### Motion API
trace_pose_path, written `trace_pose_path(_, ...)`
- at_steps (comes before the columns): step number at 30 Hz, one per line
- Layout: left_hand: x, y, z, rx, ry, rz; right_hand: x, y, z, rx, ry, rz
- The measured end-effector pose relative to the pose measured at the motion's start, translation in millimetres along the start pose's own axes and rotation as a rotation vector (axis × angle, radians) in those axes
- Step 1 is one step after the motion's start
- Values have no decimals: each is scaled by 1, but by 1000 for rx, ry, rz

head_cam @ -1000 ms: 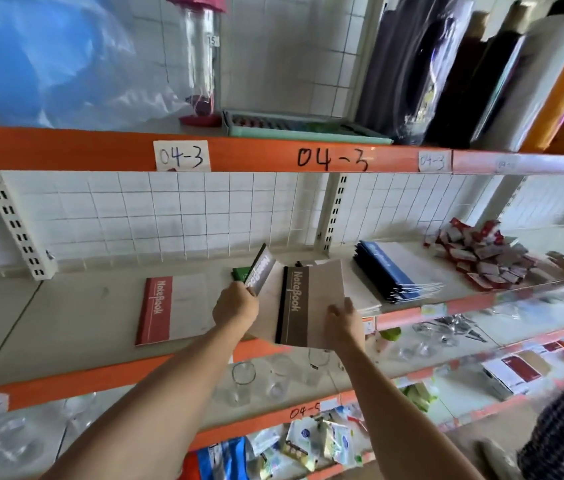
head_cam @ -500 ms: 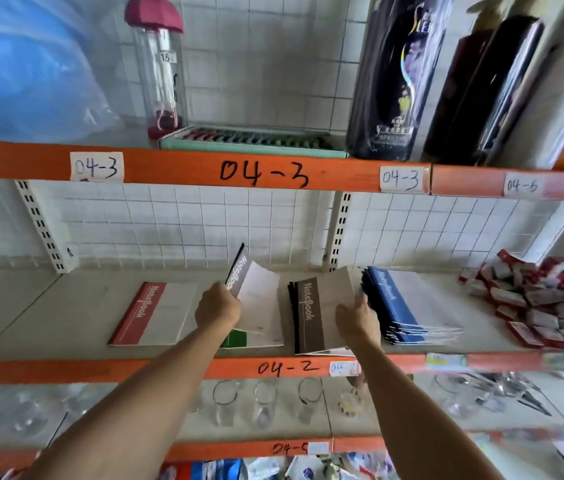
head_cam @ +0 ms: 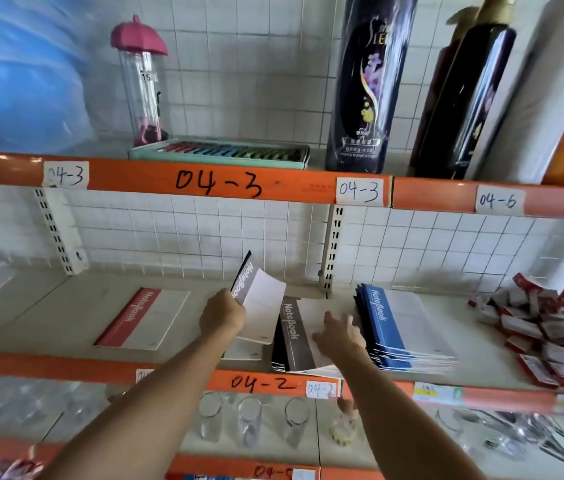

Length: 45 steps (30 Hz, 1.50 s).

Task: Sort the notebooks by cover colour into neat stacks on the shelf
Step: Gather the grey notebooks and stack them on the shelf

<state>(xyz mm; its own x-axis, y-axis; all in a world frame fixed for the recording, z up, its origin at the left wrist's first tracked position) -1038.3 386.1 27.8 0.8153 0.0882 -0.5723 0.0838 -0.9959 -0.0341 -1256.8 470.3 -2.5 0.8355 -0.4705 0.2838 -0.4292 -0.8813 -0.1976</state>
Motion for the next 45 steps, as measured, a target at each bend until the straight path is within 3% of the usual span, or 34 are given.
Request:
trace_pose_path(5, -13, -2, 12, 36, -27, 51, 3, 5, 4, 61, -211, 15)
trace_pose_path(13, -34, -9, 38, 180, -46, 64, -1, 12, -7, 90, -166, 6)
trace_pose_path(23, -55, -19, 64, 252, 420, 115, -9, 21, -10, 198, -41, -56)
trace_pose_path(30, -55, -23, 93, 281, 710, 249, -14, 21, -15, 169, -31, -44)
trace_pose_path(34, -52, -19, 83, 206, 617, 269, -8, 22, -16, 105, -70, -41)
trace_pose_path(39, -30, -14, 46, 111, 415, 421, 27, 18, -16, 1, -81, -113)
trace_pose_path(45, 40, 7, -11, 131, 390, 350, 106, 0, 11, 34, -23, -298)
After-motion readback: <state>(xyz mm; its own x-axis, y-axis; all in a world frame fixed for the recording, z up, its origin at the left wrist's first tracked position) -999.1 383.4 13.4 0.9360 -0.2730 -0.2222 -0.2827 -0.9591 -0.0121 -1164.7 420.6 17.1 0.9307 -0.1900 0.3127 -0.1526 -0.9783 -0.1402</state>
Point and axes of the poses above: each hand's wrist, its own y-axis towards the middle knuckle, its own z-axis out of the palm, x = y × z, the point moved 3 cm from there along y, towards the middle knuckle, and after that the axes turned 5 degrees about x, right-handed, at the moved point
